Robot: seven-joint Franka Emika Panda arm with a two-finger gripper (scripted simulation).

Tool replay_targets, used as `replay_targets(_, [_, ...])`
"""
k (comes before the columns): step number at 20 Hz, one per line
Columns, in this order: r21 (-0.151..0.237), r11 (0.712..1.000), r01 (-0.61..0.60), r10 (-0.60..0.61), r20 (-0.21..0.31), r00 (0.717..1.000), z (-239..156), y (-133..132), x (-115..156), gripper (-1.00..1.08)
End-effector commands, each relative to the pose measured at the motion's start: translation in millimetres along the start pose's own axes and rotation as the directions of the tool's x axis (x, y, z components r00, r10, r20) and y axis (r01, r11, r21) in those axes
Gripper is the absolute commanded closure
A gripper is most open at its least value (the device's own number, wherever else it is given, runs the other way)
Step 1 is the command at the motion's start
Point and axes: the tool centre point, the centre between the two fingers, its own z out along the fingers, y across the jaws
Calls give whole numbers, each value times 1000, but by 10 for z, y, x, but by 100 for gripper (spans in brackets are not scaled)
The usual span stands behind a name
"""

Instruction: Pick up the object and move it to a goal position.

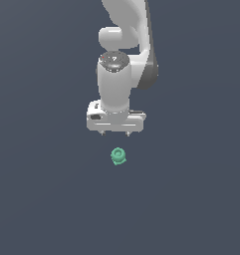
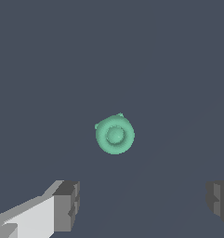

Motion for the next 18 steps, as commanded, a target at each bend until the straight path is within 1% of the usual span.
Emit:
replay_targets(1, [0, 1000, 0, 0, 0, 1000, 0, 0, 0, -92])
replay_targets(4, [-3, 1000, 3, -3, 6, 1000, 8, 30, -18, -92])
replay_targets(9, [-13, 1000, 14, -14, 32, 999, 42, 145, -88, -92])
replay_targets(18, [-13, 1000, 19, -19, 32, 999, 52, 146, -86, -92])
